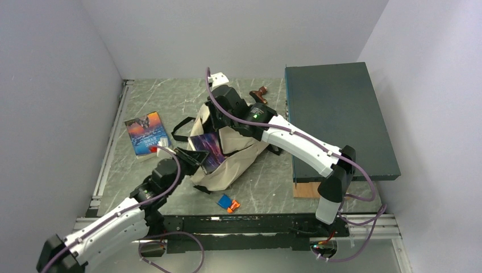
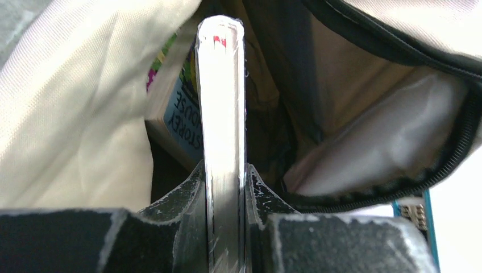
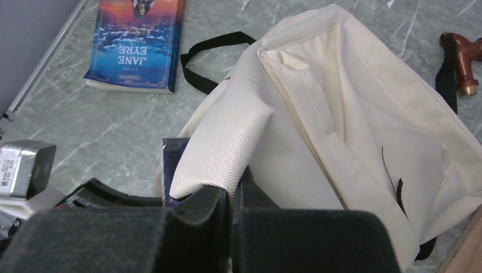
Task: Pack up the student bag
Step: Place the book in the student bag.
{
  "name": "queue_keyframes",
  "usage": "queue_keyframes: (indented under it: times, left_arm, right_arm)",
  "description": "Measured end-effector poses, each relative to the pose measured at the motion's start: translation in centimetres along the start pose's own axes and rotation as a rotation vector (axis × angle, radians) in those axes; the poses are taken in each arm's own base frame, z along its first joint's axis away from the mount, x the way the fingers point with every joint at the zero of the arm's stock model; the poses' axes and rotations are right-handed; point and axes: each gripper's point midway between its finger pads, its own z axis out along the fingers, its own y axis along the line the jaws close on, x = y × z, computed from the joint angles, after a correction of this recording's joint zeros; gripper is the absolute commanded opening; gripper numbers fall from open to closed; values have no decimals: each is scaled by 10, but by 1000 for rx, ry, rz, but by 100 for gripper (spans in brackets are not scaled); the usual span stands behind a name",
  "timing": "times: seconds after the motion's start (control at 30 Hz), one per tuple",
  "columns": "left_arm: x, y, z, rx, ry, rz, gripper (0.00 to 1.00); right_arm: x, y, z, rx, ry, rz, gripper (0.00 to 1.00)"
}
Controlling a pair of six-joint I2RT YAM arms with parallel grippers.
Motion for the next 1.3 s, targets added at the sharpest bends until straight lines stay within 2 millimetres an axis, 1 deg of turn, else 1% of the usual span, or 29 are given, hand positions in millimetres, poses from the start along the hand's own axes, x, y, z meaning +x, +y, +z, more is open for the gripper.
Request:
queue_keyframes:
  times: [0.03, 0.1, 0.2, 0.37, 0.43, 0.5, 0.6, 0.63, 0.67, 0.73, 0.77, 0.8, 0.83, 0.87, 0.9, 1.0, 1.03, 1.1, 1.2, 1.3]
  left_arm:
    - [0, 0, 4, -8, -21, 4, 0]
    - [-1, 0, 17, -27, -75, 1, 0]
    - [-4, -5, 40, -50, -157, -34, 0]
    - [-8, -12, 70, -82, -253, -97, 0]
    - [-6, -14, 82, -90, -271, -121, 0]
    - [-1, -14, 94, -97, -282, -156, 0]
    - [11, -7, 110, -105, -276, -234, 0]
    - [15, -4, 113, -109, -270, -262, 5]
    - [19, -1, 115, -113, -265, -283, 13]
    - [23, -1, 119, -114, -263, -315, 29]
    - [23, -2, 120, -114, -263, -319, 39]
    - [23, -2, 120, -115, -261, -317, 51]
    - [24, -2, 120, -115, -257, -313, 65]
    - [27, -2, 119, -111, -245, -305, 86]
    - [29, -1, 118, -109, -230, -295, 98]
    - [41, 7, 115, -119, -159, -254, 100]
    - [44, 6, 114, -121, -130, -241, 100]
    - [49, 1, 110, -116, -76, -212, 100]
    - [57, -9, 97, -98, 22, -144, 100]
    - [57, -19, 77, -87, 104, -55, 100]
  right_arm:
    - [-1, 0, -1, -4, 2, -5, 0]
    - [-1, 2, -3, -16, 8, -12, 0]
    - [1, 3, -4, -38, 25, -12, 0]
    - [4, 6, -6, -60, 32, -4, 0]
    - [5, 5, -10, -61, 35, -4, 0]
    - [2, 3, -13, -61, 27, -1, 0]
    - [2, -1, -19, -59, 20, 3, 0]
    - [3, -2, -20, -59, 20, 3, 0]
    - [3, -3, -22, -60, 17, 5, 0]
    - [4, -5, -24, -59, 7, 9, 0]
    - [4, -6, -24, -59, 5, 10, 0]
    - [4, -7, -24, -59, 1, 11, 0]
    - [4, -8, -24, -58, -1, 13, 0]
    - [4, -8, -23, -57, -2, 12, 0]
    - [4, -8, -23, -58, -4, 9, 0]
    - [7, -11, -21, -52, -5, -1, 0]
    - [9, -12, -20, -48, -4, -6, 0]
    - [13, -15, -21, -43, -5, -13, 0]
    - [18, -21, -27, -37, -16, -18, 0]
    - [22, -26, -36, -35, -25, -24, 0]
